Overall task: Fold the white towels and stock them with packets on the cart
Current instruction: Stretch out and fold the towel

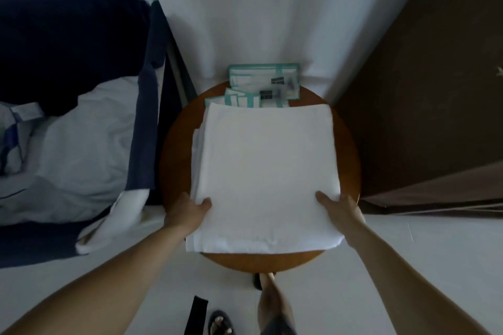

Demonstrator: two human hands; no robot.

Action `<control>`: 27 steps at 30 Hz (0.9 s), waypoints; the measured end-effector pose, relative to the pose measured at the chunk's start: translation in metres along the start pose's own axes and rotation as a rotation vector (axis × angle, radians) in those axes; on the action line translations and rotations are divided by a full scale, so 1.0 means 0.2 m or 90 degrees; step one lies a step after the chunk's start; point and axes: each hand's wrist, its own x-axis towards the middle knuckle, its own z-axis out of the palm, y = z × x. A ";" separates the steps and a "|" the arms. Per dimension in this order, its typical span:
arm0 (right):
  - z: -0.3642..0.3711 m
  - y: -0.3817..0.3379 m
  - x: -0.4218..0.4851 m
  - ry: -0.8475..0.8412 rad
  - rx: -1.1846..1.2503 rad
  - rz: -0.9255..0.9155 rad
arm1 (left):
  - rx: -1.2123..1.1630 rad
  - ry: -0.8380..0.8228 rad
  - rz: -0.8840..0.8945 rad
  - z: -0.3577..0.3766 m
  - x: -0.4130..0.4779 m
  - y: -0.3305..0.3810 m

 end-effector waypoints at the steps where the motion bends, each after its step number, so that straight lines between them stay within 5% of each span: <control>1: 0.01 0.01 -0.02 -0.005 0.003 0.003 | 0.007 -0.008 -0.003 -0.01 -0.01 0.00; 11: 0.03 -0.04 0.00 0.006 0.008 -0.025 | -0.021 -0.032 0.011 -0.07 0.05 0.07; 15: -0.01 -0.06 -0.04 0.019 0.038 -0.093 | -0.154 -0.088 0.039 -0.09 0.02 0.09; 20: -0.09 -0.10 -0.12 0.051 0.118 -0.208 | -0.300 -0.037 0.119 -0.14 -0.09 0.02; 27: 0.04 0.11 -0.04 -0.020 0.021 -0.088 | -0.173 -0.058 0.021 0.09 -0.11 -0.20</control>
